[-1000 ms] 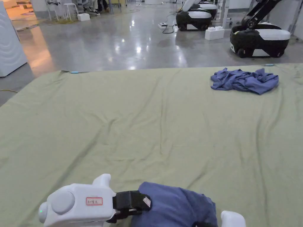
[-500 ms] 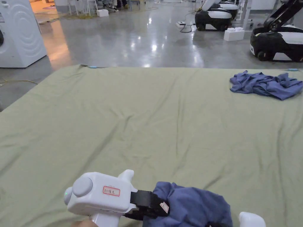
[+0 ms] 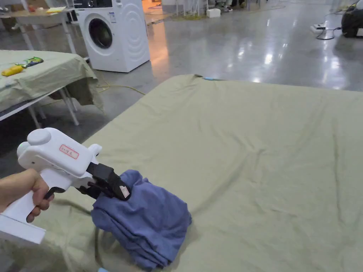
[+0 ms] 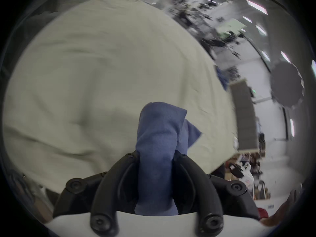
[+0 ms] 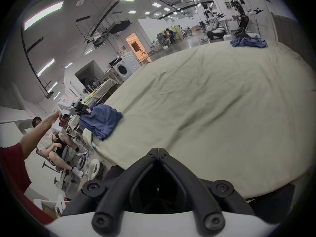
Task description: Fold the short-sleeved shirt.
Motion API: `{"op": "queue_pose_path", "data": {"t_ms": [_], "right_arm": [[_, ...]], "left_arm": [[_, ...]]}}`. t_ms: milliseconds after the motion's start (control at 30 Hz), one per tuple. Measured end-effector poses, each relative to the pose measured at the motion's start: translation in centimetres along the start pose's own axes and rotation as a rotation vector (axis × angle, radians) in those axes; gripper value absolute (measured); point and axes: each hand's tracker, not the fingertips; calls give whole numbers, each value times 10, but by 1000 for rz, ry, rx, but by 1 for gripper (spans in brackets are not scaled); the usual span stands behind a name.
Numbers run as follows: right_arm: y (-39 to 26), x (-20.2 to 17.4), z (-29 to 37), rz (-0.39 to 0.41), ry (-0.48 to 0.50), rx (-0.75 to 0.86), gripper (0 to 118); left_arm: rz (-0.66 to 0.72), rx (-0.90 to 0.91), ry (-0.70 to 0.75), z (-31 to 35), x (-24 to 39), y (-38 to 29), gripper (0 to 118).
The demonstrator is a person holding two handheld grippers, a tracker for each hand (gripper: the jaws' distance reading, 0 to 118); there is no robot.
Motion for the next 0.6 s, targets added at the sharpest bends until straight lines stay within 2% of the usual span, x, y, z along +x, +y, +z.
{"op": "queue_pose_path", "data": {"t_ms": [100,200,233,267,333,367,400,433,500,600], "right_arm": [[1,-11,-18,-7,14,-32,1],[8,-16,-25,0,17,-31,1],[12,-17,-24,-3,22,-29,1],[15,-17,-23,-9,34,-16,1],[22,-17,-16,-17,48,6,1],[25,-18,-12,-14,49,15,1],[27,-18,-7,3,45,35,1],[29,-19,0,14,42,51,1],[35,-18,14,46,20,100,1],[46,-12,44,79,-18,195,1]], "left_arm": [[88,10,62,22,-44,14,35],[98,-45,153,23,-61,23,48],[98,-57,238,24,-61,23,53],[99,-80,343,27,-64,27,75],[132,-86,521,47,-63,32,77],[130,-17,622,64,-57,35,77],[89,80,785,83,-39,36,77],[36,245,826,102,-19,32,77],[-132,582,789,134,42,2,77],[-335,886,627,147,125,-64,77]]}}
